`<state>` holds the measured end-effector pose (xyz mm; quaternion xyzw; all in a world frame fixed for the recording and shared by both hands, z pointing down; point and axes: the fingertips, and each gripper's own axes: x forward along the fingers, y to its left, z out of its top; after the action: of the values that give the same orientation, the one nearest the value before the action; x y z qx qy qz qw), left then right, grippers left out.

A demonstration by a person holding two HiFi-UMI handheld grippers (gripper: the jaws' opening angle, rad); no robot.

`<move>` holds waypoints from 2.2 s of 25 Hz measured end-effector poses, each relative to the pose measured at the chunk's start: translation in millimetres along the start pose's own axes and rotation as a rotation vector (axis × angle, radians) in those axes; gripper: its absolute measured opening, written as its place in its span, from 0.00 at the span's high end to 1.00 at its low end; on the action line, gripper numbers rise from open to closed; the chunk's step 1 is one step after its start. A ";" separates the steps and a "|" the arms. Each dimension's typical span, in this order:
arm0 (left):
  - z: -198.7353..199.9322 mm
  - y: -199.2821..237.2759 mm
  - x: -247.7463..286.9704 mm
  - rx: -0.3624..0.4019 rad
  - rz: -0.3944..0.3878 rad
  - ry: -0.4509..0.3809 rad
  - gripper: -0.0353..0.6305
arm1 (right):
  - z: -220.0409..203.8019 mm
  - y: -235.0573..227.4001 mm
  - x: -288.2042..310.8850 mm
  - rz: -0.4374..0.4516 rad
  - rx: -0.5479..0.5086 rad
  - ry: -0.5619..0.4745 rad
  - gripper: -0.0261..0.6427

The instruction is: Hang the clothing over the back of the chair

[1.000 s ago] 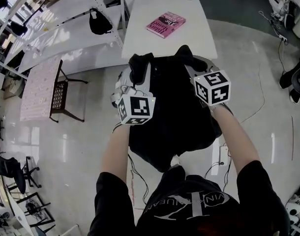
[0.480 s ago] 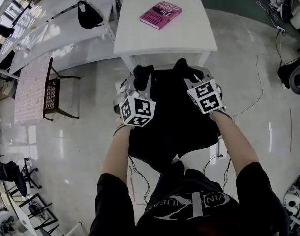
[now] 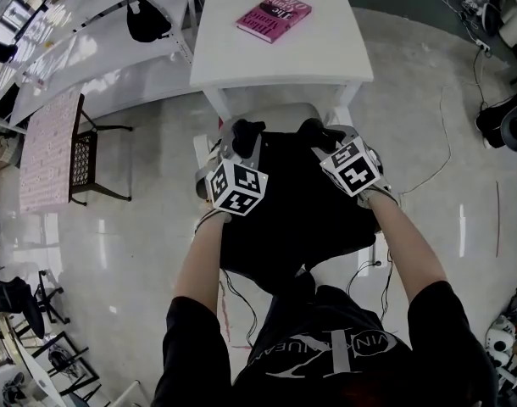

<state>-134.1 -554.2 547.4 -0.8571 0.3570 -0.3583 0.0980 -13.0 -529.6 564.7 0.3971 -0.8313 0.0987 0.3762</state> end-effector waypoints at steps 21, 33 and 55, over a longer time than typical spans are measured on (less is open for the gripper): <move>-33.8 -37.6 15.9 -0.003 -0.198 0.178 0.89 | -16.0 49.3 -29.8 0.143 -0.098 0.051 0.71; -48.3 -52.2 10.1 -0.142 -0.297 0.271 0.81 | -10.9 52.4 -52.1 0.127 -0.124 0.011 0.71; -48.0 -58.0 -39.9 -0.171 -0.348 0.331 0.41 | -7.2 54.5 -89.2 0.078 -0.076 -0.064 0.71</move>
<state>-155.0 -480.7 585.0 -0.8404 0.2441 -0.4739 -0.0977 -13.3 -437.8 514.2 0.3529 -0.8608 0.0687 0.3602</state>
